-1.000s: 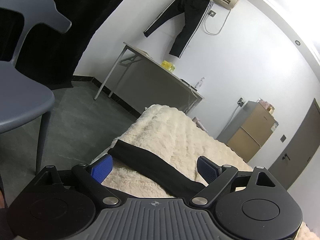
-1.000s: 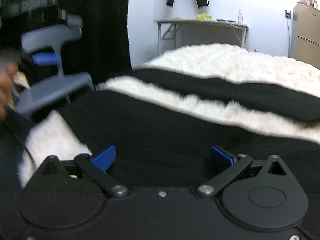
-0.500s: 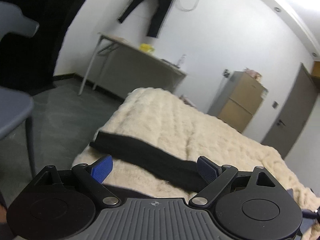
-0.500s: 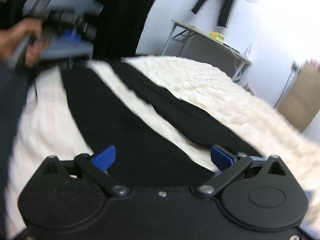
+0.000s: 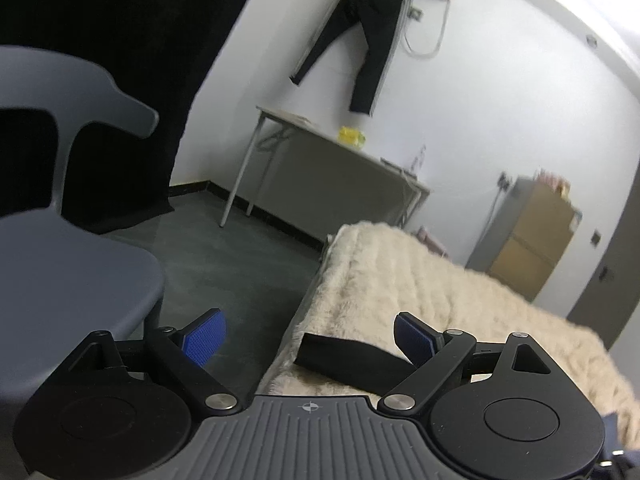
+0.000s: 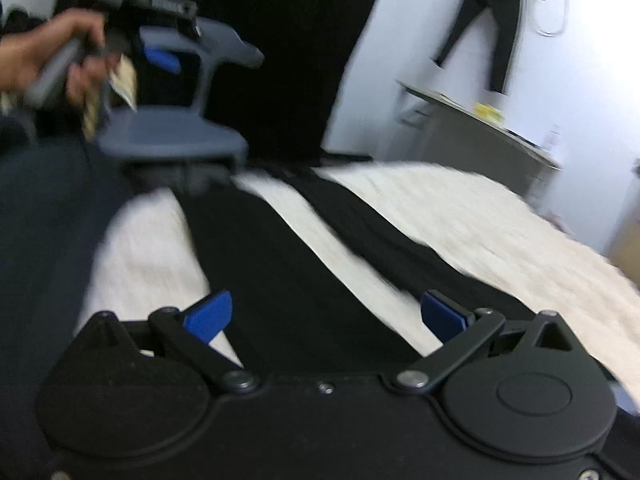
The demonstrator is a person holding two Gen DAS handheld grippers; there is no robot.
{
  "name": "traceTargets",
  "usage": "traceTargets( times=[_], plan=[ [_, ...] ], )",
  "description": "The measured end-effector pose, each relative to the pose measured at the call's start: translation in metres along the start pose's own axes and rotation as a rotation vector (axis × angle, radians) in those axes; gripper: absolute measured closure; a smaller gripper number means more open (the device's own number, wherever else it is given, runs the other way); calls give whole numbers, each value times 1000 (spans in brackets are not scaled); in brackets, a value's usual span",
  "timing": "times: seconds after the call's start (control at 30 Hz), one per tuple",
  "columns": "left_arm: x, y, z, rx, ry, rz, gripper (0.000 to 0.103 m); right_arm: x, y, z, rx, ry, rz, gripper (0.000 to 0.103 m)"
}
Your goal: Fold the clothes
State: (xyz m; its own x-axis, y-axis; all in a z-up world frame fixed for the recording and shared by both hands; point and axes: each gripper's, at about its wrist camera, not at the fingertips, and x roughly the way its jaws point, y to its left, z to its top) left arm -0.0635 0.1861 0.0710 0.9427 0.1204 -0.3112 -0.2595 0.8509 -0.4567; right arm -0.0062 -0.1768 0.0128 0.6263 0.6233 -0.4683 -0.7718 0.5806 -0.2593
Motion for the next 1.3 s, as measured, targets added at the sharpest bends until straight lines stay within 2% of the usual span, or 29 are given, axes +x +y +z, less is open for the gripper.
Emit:
traceTargets(
  times=[0.13, 0.2, 0.27, 0.3, 0.37, 0.5, 0.57, 0.7, 0.8, 0.87, 0.93, 1.0, 1.07, 1.1, 1.17, 1.3],
  plan=[
    [-9, 9, -21, -48, -60, -35, 14, 57, 35, 47, -27, -47, 102, 2],
    [-9, 16, -28, -84, -65, -42, 14, 77, 41, 58, -15, -41, 116, 10],
    [-8, 21, -30, -109, -51, -42, 14, 102, 41, 69, 37, -27, 104, 12],
    [-8, 26, -29, -127, -54, -48, 14, 111, 38, 72, 59, -20, 82, 13],
    [-9, 36, -27, -181, -64, -64, 14, 132, 27, 76, 95, 4, 28, 23],
    [-12, 50, -27, -263, -72, -76, 14, 191, -17, 93, 193, 79, -146, 39],
    [-13, 54, -24, -283, -76, -84, 14, 219, -32, 100, 206, 115, -219, 41],
    [-7, 51, -19, -266, -78, -92, 15, 273, -32, 106, 161, 225, -284, 42],
    [-4, 49, -17, -255, -70, -100, 14, 292, -7, 103, 114, 293, -171, 42],
    [-3, 48, -17, -250, -69, -103, 14, 296, 18, 104, 26, 300, -78, 40],
    [-2, 49, -17, -257, -69, -105, 14, 293, 33, 111, -3, 268, 37, 41],
    [-2, 50, -17, -265, -68, -107, 14, 285, 34, 123, 2, 206, 74, 39],
    [-2, 51, -17, -273, -72, -106, 14, 279, 27, 135, -6, 158, 31, 37],
    [-2, 51, -16, -274, -73, -106, 14, 277, 16, 140, 7, 142, -22, 36],
    [-1, 52, -16, -273, -72, -106, 14, 279, -8, 143, 51, 158, -152, 36],
    [-1, 51, -15, -267, -70, -110, 15, 286, -28, 131, 81, 225, -266, 38]
  ],
)
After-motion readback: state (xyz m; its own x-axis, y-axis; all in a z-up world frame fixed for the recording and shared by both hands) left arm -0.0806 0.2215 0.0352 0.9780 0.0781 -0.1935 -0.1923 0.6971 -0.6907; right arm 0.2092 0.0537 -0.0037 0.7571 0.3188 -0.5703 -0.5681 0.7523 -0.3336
